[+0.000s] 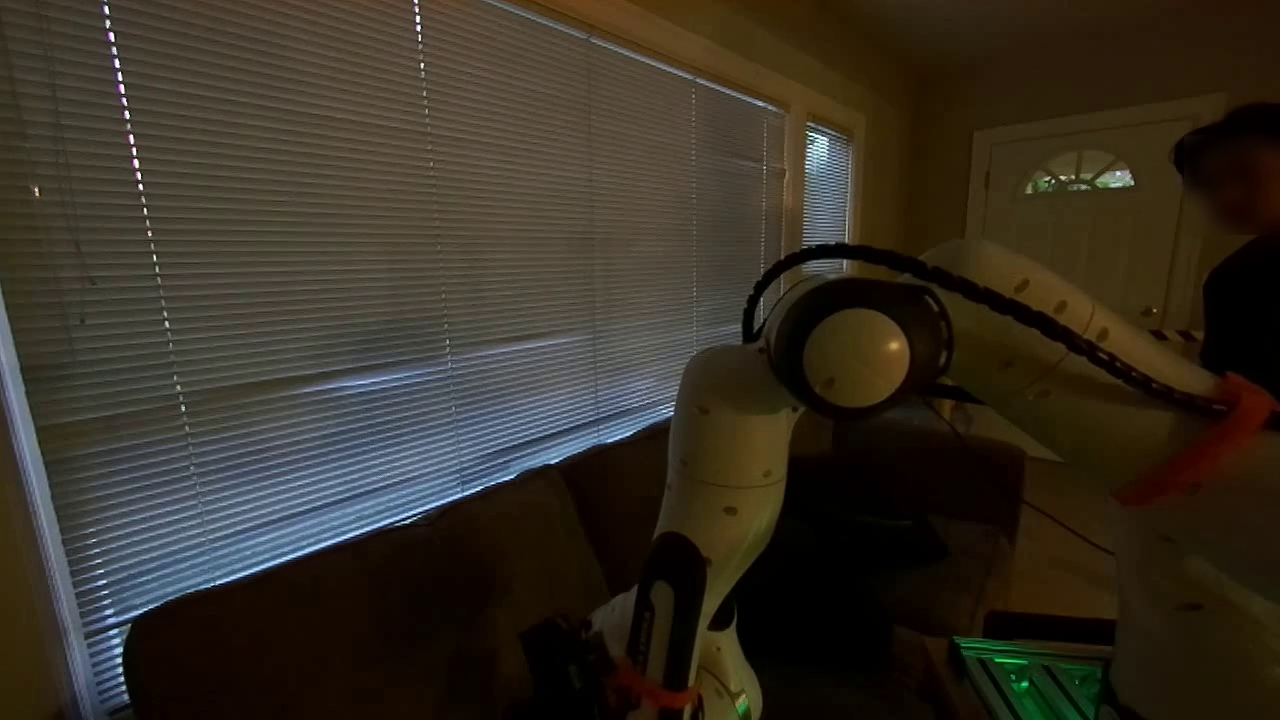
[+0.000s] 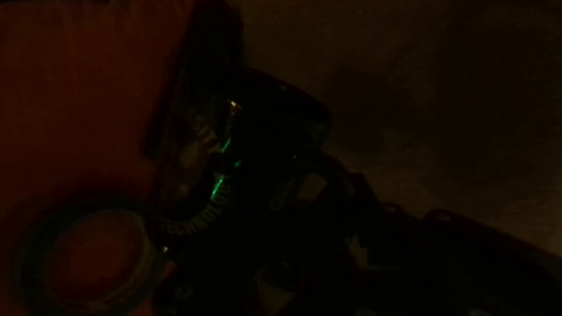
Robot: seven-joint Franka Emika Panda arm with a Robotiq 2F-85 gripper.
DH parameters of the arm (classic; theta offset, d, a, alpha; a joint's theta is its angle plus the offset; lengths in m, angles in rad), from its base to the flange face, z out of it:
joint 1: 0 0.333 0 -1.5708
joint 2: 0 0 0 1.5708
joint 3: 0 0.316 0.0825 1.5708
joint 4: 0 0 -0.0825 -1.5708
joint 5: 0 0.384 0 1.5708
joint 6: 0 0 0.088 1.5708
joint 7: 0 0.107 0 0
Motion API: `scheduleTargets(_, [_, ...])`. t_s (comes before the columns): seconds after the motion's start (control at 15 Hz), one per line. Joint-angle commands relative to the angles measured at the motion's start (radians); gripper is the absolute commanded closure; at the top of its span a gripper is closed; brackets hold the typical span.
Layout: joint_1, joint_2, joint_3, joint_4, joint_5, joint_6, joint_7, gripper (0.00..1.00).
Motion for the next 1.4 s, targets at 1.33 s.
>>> scheduleTargets(1.33, [-0.004, 0.388, -0.063, 0.348, -0.248, 0.336, 0.214, 0.98])
